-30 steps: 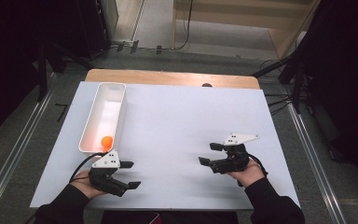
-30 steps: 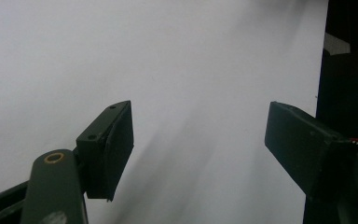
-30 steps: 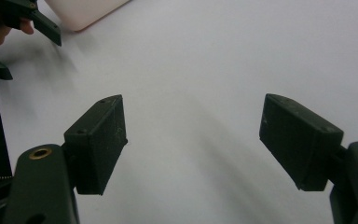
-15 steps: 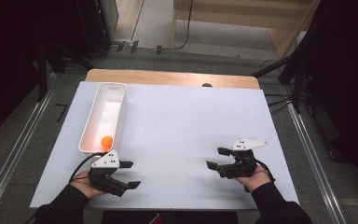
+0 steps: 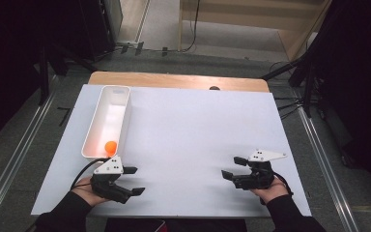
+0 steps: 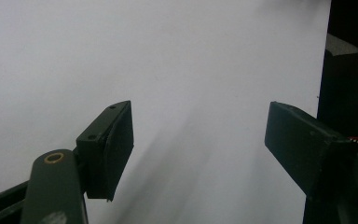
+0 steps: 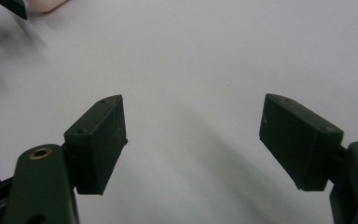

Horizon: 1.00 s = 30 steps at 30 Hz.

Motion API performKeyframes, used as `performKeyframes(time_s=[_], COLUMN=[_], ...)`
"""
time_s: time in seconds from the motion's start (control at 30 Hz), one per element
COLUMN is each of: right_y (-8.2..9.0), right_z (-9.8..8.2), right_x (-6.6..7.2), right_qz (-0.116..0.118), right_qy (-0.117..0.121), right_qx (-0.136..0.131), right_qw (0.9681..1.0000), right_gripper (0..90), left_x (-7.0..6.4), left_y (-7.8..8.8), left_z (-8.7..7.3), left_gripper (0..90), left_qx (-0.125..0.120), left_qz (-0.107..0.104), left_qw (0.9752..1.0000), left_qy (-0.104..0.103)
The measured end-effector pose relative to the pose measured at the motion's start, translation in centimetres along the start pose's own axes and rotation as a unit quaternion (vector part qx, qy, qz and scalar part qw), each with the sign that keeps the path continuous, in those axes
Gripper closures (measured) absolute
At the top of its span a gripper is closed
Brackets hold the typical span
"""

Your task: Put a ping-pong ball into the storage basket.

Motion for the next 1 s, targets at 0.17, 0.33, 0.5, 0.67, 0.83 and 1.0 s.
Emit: performKeyframes(time_s=[0.17, 0.33, 0.5, 0.67, 0.83, 1.0], right_y=[0.6, 1.0, 1.1, 1.0, 1.0, 0.9], right_z=[-0.5, -1.0, -1.3, -1.2, -1.2, -1.2], right_x=[-0.4, -0.7, -1.0, -1.2, -1.3, -1.2], right_qz=[-0.010, -0.018, -0.023, -0.020, -0.021, -0.018], right_qy=[-0.003, -0.004, -0.010, -0.008, -0.008, -0.010], right_qx=[-0.003, -0.003, -0.002, -0.001, -0.002, 0.001], right_qw=[0.9999, 0.9998, 0.9997, 0.9998, 0.9998, 0.9998], right_gripper=[21.3, 21.3, 21.3, 21.3, 21.3, 21.3], left_x=[0.0, 0.0, 0.0, 0.0, 0.0, 0.1], left_y=[0.1, 0.1, 0.0, 0.0, 0.0, 0.0], left_z=[0.0, 0.0, 0.0, 0.0, 0.0, 0.0], left_gripper=[24.1, 24.1, 24.1, 24.1, 24.1, 24.1], left_qx=[-0.001, -0.002, -0.002, -0.001, 0.001, 0.002], left_qz=[0.000, 0.000, 0.000, 0.000, 0.001, 0.001], left_qw=[1.0000, 1.0000, 1.0000, 1.0000, 1.0000, 1.0000], left_qy=[0.001, 0.000, 0.001, 0.000, -0.001, -0.002])
Point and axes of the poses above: each handheld gripper's, and its own axes: y roughly backward along the jaws, z roughly out of its top, x roughly to its left, the point moved 5 cm from there along -y, roughly forward along the jaws, and after that the axes turned 4 degrees about y, right-handed, at the moved point
